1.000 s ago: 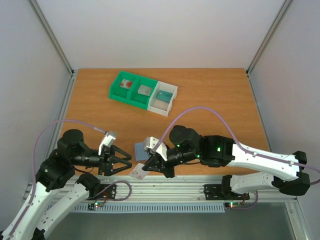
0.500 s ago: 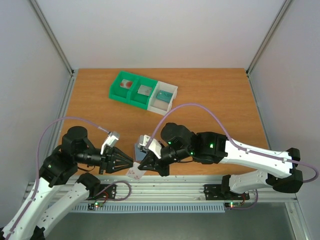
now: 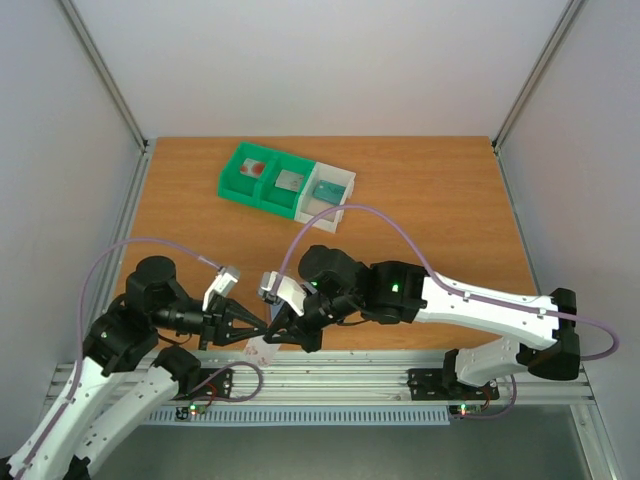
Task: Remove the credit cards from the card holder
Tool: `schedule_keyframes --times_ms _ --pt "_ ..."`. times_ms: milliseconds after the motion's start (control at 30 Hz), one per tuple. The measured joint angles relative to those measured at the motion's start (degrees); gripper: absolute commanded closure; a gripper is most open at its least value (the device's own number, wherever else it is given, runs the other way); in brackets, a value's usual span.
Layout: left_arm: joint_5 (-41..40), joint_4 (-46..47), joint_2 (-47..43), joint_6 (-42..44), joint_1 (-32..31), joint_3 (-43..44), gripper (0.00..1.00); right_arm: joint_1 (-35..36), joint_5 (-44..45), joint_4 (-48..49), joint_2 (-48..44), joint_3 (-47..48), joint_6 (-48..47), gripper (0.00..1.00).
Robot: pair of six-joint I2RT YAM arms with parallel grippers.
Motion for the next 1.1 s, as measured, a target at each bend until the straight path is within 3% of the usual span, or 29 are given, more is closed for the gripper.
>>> schedule_keyframes --times_ms 167,400,567,767,867,1033,1100 --pt "-1.64 -1.36 0.96 3.04 -0.02 0.52 0.99 -0.31 0.11 -2.23 1.25 1.4 0.46 0.97" --pt "-8.66 -0.9 0.94 1.68 -0.04 1.07 0.99 -0.5 5.25 5.35 -2.8 -4.2 4.52 0.59" --pt "-16.44 7.76 -0.24 -7.54 -0.07 -1.16 1.0 -0.63 11.34 16.96 -10.21 -14.67 12.02 0.46" --pt "-27.54 24.57 -2.05 -20.24 -0.24 -5.81 1.0 -0.7 19.98 31.47 -16.87 -25.2 23.04 0.41" --pt "-32.63 31.71 -2.78 -25.59 -0.26 -8.07 1.0 -0.7 21.16 36.89 -16.17 -26.38 27.82 0.48" --pt "-36.96 37.73 -2.84 -30.71 -0.26 -9.44 1.0 -0.7 22.43 43.82 -15.34 -28.46 32.24 0.92" --pt "-38.14 38.62 -3.37 -32.15 -0.26 -9.97 1.0 -0.79 23.08 45.22 -15.63 -29.75 33.48 0.99"
